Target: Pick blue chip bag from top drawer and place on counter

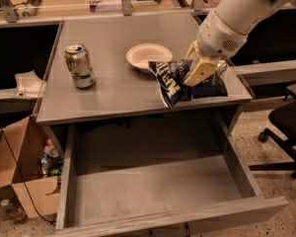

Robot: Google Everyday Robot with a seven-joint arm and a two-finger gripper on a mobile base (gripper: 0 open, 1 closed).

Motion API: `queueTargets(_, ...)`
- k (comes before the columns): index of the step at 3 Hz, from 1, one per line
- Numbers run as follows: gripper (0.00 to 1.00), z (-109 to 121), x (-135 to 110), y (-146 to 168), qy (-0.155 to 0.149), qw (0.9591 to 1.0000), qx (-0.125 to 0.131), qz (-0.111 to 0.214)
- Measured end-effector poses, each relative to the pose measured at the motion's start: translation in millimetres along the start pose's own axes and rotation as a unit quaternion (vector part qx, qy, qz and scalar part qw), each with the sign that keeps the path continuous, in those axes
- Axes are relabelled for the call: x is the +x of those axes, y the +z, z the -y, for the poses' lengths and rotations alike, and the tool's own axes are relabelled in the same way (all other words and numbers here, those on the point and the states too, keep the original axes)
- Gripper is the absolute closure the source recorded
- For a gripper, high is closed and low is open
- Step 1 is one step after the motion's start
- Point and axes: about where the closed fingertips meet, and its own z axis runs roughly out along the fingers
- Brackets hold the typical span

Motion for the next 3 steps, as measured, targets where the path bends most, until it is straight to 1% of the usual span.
queueTargets(1,1.0,11.9,1.3,13.6,-0.002,0.9999,-0.006,0.015)
queueTargets(2,1.0,37.9,-0.2,40.5,-0.015,0.9994,-0.015,0.028)
queueTargets(3,1.0,53.0,-3.6,51.4,-0.025,0.9991,-0.02,0.029)
